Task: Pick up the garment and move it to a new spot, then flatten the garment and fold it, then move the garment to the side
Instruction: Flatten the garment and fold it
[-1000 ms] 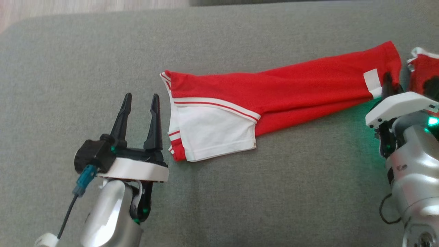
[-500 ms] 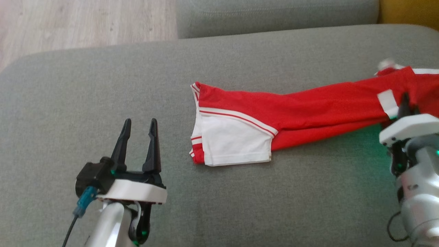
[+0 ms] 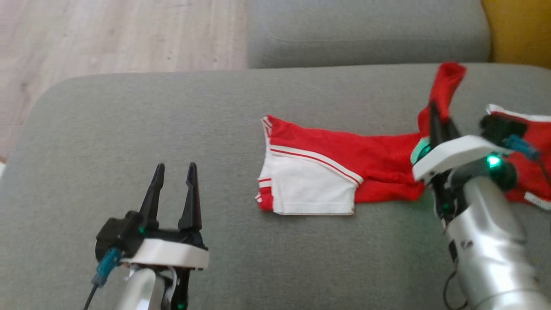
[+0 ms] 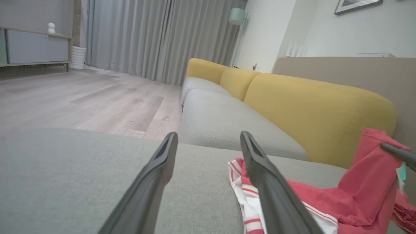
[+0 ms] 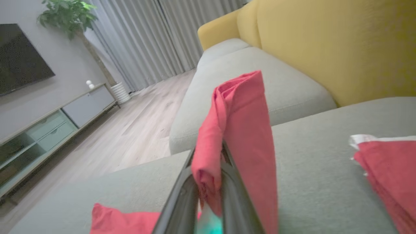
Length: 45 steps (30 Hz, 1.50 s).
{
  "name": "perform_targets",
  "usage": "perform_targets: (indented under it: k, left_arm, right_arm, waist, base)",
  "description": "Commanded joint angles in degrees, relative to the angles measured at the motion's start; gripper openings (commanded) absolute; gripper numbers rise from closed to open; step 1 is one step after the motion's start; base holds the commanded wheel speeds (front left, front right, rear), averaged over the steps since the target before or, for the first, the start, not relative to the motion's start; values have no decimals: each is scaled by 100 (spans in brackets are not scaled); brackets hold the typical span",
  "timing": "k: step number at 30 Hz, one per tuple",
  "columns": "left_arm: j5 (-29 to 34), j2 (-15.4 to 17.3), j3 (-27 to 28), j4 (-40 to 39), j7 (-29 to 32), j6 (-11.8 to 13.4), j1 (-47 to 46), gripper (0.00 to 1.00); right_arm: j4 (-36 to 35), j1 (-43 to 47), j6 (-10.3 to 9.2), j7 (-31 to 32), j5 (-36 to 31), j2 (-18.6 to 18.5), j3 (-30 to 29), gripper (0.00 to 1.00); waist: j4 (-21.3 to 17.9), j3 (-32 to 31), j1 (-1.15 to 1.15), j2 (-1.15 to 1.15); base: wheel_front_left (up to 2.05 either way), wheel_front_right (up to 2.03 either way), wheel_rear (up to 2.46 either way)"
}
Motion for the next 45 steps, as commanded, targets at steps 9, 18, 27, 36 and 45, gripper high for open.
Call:
perform_targets:
  k: [9,18,27,36,45]
  left_arm:
    - [11,26,289,-225,-46,-21,-53,100]
    - [9,26,109,-176,-46,-37,-223,100]
    - [-55,26,-8,-144,-46,-25,-371,100]
    - [-24,26,17,-98,-46,3,-374,100]
    - [30,26,113,-165,-46,2,-325,100]
  right_arm:
    - [-579,274,-4,183,1007,109,1496,0]
    - [-135,181,-4,-6,1467,110,2247,0]
    - [428,60,-4,-88,2055,110,2881,72]
    - [-43,47,-4,-128,2820,110,3956,100]
    - [420,-328,-4,-615,1904,-117,3494,100]
  waist:
    - [843,-68,0,0]
    - [1557,131,0,0]
    - [1905,321,0,0]
    - [1736,276,0,0]
    - [1036,122,0,0]
  base:
    - [0,0,0]
    - [0,0,0]
    - [0,0,0]
    - [0,0,0]
    - [0,0,0]
